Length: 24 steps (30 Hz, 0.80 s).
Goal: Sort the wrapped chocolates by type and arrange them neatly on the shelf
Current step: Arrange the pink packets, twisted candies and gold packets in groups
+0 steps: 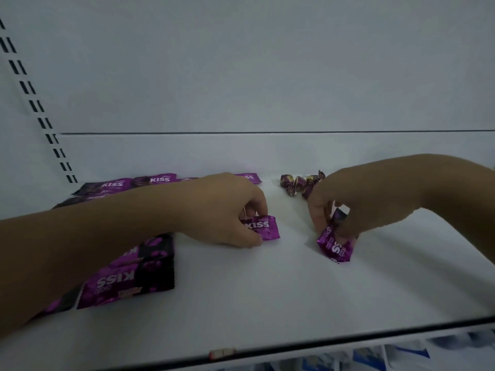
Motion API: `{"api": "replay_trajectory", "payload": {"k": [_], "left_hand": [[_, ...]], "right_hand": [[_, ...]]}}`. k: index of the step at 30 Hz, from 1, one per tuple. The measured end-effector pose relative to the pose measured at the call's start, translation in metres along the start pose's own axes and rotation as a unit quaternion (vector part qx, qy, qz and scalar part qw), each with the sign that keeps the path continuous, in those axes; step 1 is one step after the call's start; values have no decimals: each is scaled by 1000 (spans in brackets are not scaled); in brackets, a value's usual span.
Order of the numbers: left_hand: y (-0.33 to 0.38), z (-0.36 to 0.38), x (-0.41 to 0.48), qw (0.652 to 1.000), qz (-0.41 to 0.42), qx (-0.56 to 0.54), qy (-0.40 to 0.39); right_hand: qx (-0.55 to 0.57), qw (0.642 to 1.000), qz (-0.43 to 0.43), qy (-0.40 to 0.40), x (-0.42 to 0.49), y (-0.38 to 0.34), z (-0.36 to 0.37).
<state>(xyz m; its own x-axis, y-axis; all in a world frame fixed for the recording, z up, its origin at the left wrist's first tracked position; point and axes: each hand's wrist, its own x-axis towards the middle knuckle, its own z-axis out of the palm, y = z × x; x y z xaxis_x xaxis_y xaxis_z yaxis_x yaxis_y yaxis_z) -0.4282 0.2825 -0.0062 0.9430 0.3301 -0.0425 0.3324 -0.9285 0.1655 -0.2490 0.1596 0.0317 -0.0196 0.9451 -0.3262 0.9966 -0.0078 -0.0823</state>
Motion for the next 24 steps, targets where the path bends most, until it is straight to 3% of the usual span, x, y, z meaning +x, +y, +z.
{"api": "replay_trajectory", "payload": {"k": [3, 7, 12, 22, 24], "left_hand": [[-7, -8, -4, 999, -16, -15, 38], [-32, -16, -11, 997, -49, 10, 52], [-56, -12, -14, 995, -85, 12, 52], [-61, -7, -7, 996, -67, -7, 64], [-64, -6, -6, 996, -61, 4, 65]], "right_hand": [[7, 1000, -6, 25, 6, -4, 3], [113, 985, -39, 123, 26, -20, 4], [37, 978, -39, 204, 57, -21, 18], [20, 992, -90, 81, 64, -17, 10], [-14, 987, -162, 12, 62, -1, 25]]}}
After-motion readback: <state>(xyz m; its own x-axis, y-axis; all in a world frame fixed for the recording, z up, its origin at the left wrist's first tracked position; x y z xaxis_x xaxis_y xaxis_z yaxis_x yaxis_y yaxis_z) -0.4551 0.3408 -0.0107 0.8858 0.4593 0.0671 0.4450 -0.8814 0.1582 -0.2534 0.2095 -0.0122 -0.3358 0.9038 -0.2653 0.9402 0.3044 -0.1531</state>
